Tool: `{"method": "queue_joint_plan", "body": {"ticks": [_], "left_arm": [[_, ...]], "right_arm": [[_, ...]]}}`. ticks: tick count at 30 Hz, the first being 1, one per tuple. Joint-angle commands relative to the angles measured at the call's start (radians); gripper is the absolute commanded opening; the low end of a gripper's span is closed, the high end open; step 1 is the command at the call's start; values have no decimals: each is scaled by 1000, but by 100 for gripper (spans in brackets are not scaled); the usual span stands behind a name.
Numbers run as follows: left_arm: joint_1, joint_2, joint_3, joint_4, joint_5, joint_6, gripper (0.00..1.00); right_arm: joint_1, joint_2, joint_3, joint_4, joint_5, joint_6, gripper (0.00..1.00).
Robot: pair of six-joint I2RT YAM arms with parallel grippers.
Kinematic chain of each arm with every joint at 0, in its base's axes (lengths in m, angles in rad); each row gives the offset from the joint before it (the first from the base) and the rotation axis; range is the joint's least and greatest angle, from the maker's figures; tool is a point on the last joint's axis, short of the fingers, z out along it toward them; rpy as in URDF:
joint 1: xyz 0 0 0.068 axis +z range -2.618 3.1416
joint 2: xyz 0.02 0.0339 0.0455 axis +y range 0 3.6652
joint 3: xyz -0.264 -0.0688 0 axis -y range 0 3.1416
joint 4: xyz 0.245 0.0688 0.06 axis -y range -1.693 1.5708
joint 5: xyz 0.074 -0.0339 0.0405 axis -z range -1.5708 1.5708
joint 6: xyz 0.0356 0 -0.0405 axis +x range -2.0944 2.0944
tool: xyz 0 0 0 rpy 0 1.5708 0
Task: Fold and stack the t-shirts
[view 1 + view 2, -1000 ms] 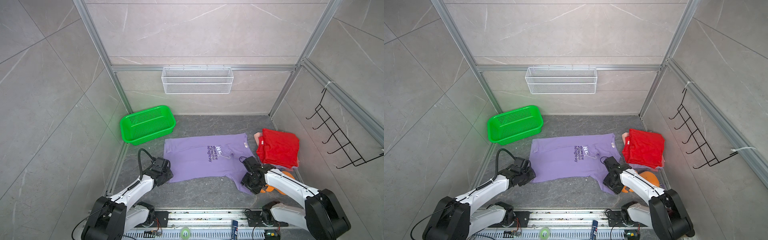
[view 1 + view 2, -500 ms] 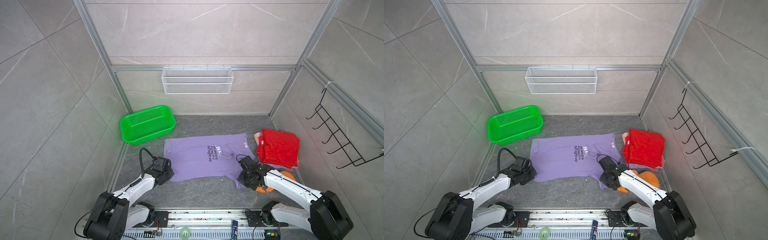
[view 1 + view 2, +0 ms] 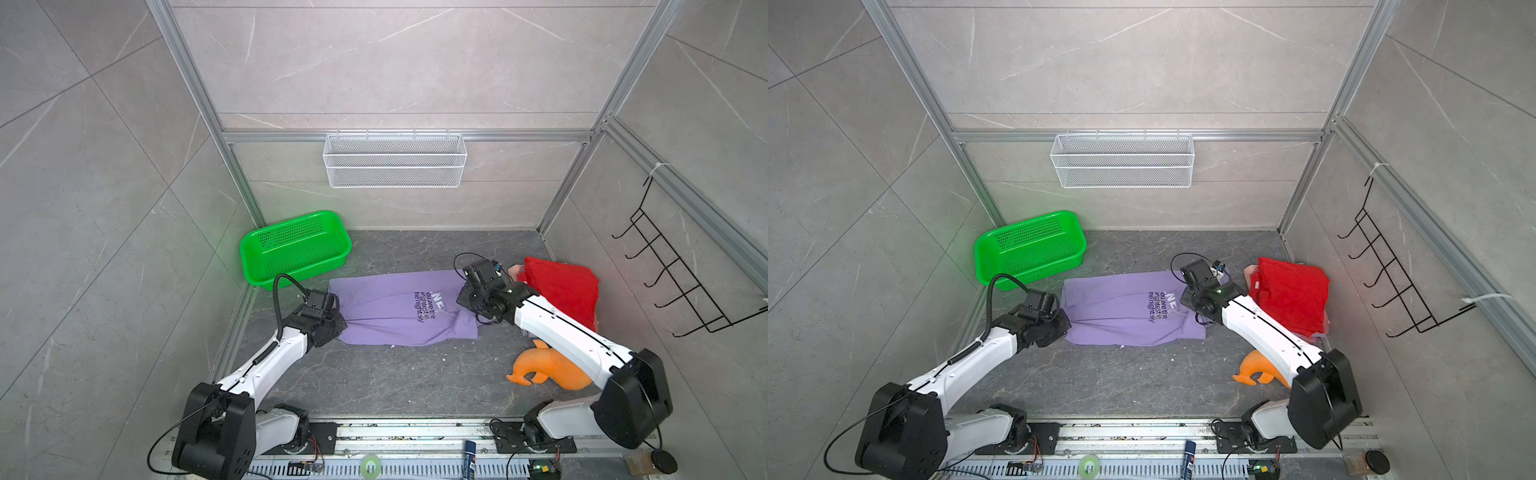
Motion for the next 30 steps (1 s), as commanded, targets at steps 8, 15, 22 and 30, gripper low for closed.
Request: {"method": "queue_joint_plan", "body": {"ticks": [8, 15, 22, 30], "left_arm": [[104, 165, 183, -19, 83, 139, 0], [130, 232, 280, -121, 208, 256, 0], [161, 299, 346, -153, 240, 292, 0], [211, 363, 392, -107, 206, 218, 10]], "right_arm": [[-170, 119, 135, 103, -36, -76, 0], [-214, 139, 168, 120, -58, -88, 0], [-266, 195, 191, 170, -93, -84, 0], [-297, 332, 285, 233, -182, -85, 0]]}}
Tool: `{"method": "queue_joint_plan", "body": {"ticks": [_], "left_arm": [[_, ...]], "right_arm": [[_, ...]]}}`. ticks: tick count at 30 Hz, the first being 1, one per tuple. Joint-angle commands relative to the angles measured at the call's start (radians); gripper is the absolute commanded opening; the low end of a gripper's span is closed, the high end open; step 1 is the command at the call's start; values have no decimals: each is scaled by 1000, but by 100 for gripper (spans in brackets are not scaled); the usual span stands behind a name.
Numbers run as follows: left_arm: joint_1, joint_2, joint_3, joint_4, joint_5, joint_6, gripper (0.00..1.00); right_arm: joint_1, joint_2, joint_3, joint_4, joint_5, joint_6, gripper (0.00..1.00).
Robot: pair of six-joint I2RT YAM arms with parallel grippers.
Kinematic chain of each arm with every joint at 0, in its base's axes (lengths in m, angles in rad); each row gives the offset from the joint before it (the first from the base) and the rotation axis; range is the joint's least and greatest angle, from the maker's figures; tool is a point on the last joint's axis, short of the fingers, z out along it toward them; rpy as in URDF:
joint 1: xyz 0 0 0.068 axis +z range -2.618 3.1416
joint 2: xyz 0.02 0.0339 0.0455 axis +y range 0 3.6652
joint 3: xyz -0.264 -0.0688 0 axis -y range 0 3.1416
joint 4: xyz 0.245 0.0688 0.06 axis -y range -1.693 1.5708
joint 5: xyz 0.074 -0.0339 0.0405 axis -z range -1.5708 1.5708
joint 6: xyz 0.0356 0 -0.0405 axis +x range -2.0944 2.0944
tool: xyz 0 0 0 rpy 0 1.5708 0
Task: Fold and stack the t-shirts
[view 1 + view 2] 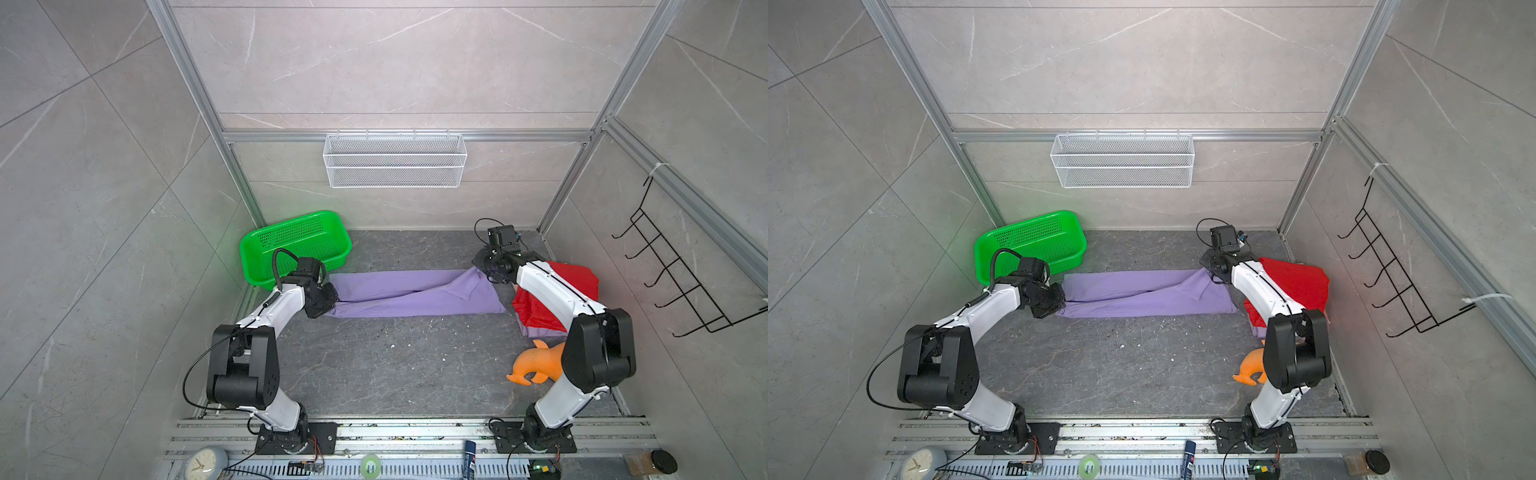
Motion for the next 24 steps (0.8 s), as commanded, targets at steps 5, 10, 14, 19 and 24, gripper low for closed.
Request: {"method": "queue_joint_plan", "body": {"ticks": [5, 10, 14, 19, 24], "left_arm": [[17, -43, 38, 98, -93, -108, 45], [16, -141, -16, 136, -143, -122, 60], [9, -144, -41, 108, -69, -79, 61], [-33, -155, -96, 74, -48, -61, 61], [-50, -153, -161, 115, -61, -105, 60]], "right_arm": [[-11, 60, 40, 109, -76, -30, 39], [-12, -29, -43, 135, -87, -59, 45], [-7, -102, -138, 124, -122, -57, 46], [1, -167, -255, 138, -162, -47, 46], [1, -187, -315, 139, -182, -37, 47]]}}
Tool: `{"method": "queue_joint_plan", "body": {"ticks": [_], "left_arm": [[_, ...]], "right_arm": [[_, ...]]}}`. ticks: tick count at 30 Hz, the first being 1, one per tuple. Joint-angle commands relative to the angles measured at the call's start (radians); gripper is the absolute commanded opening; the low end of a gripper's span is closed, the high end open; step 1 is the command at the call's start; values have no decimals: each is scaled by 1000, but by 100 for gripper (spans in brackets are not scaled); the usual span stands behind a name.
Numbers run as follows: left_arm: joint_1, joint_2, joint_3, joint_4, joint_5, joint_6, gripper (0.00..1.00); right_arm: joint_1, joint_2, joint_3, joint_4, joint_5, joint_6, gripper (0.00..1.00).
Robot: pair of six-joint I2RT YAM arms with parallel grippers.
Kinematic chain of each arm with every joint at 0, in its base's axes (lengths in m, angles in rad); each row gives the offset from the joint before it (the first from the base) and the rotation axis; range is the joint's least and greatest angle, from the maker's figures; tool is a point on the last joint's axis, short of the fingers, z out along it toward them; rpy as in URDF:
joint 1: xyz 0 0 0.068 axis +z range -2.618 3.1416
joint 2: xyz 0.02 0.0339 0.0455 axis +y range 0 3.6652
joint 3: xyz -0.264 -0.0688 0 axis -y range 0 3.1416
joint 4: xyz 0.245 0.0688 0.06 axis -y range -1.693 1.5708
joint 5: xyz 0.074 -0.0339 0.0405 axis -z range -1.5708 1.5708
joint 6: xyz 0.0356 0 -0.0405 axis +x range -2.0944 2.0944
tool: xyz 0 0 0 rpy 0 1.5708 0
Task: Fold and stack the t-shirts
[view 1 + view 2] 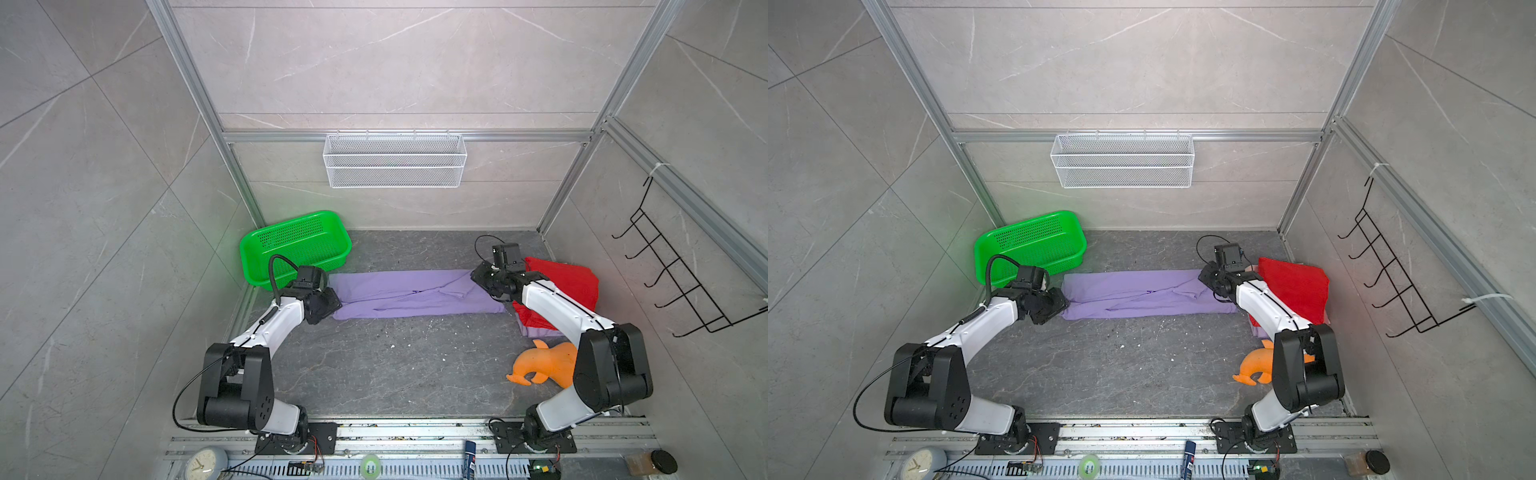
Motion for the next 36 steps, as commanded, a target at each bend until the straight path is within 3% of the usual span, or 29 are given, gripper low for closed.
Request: {"method": "queue_joint_plan", "body": {"ticks": [1, 7, 13, 16, 19, 24, 25, 29, 33, 36], "left_arm": [[-2, -9, -7, 27, 10, -22, 59], [-2, 58, 4, 53, -3, -49, 51], [-1, 114, 33, 119, 62, -81, 11], [0, 109, 71, 133, 64, -99, 1], [0, 105, 116, 122, 24, -109, 0], [25, 150, 150, 165, -32, -197, 1], [34, 164, 152, 187, -21, -223, 7], [35, 191, 156, 241, -45, -301, 47], [25, 128, 108, 291, -117, -313, 56], [7, 50, 78, 292, -156, -226, 57]], "right_arm": [[5, -31, -39, 6, -30, 2, 47], [5, -60, -65, 6, -30, 2, 47], [5, -56, -55, -10, -12, -6, 47], [5, -55, -53, -18, -2, -12, 47], [5, -56, -56, -21, 7, -16, 47], [4, -45, -59, -18, 6, -13, 47], [5, -43, -62, -18, 4, -13, 47], [6, -53, -79, -18, 9, -15, 47], [5, -68, -95, -17, -1, -16, 47], [7, -76, -117, -2, -13, -3, 47]]}}
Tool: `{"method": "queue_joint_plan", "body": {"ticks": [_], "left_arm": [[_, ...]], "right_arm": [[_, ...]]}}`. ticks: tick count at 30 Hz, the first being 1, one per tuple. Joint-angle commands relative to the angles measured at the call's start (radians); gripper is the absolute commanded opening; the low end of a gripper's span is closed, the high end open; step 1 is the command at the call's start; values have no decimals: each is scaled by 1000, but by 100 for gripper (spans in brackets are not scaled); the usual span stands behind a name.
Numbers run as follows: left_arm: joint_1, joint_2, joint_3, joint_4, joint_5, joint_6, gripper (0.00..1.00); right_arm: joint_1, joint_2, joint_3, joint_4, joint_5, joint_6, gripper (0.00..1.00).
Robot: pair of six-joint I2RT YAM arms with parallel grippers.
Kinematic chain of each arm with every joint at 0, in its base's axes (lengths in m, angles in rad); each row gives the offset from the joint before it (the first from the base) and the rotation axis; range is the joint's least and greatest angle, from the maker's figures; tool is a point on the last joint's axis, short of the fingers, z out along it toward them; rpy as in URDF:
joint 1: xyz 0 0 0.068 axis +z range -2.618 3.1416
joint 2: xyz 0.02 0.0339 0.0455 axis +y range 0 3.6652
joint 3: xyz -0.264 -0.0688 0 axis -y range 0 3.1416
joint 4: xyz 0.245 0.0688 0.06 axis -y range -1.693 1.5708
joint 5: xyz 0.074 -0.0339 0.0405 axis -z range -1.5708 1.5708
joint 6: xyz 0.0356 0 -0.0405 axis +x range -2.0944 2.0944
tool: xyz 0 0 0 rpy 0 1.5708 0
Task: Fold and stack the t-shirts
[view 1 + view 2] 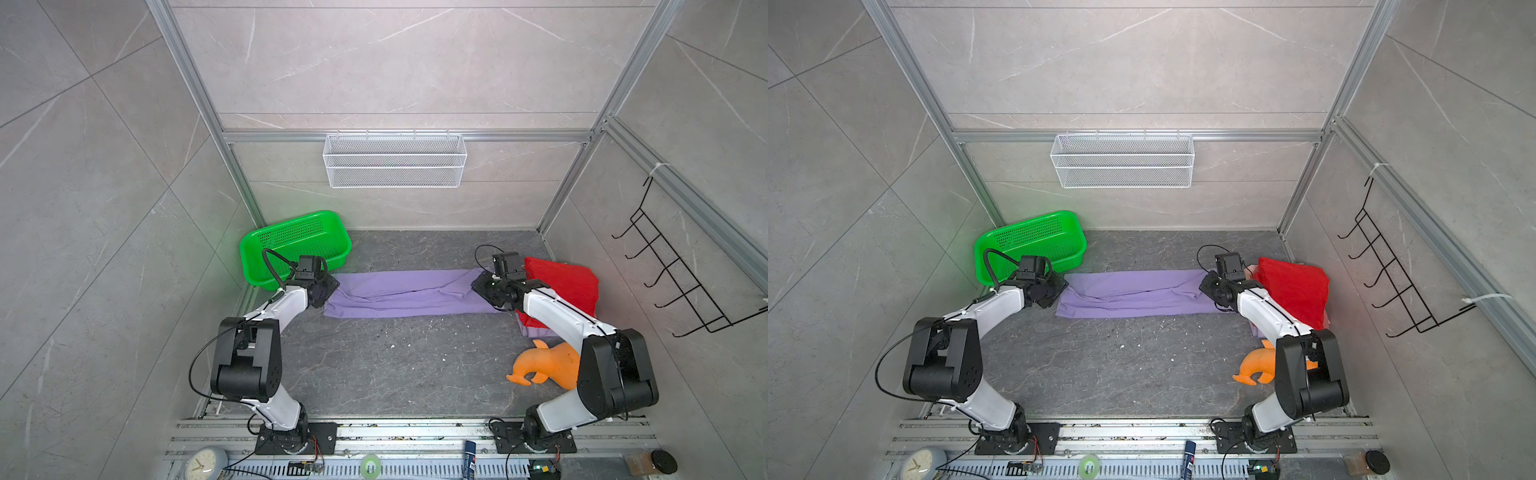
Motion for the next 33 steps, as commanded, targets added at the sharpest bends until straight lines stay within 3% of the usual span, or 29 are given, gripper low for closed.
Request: {"method": "queue_joint_plan", "body": {"ticks": [1, 9, 18, 25, 33], "left_arm": [[-26, -111, -6, 17, -58, 90, 57], [-158, -114, 31, -119, 33, 405, 59], [-175, 85, 138, -106, 122, 497, 59], [-178, 262, 248, -74, 72, 571, 58], [-176, 316, 209, -84, 7, 517, 59]], "right_arm": [[10, -31, -37, 6, -7, 6, 47], [67, 31, -23, 39, 30, 26, 47], [106, 173, 60, 72, 44, 44, 47], [106, 289, 125, 64, 85, 78, 46], [106, 425, 251, 12, 110, 98, 45]]}}
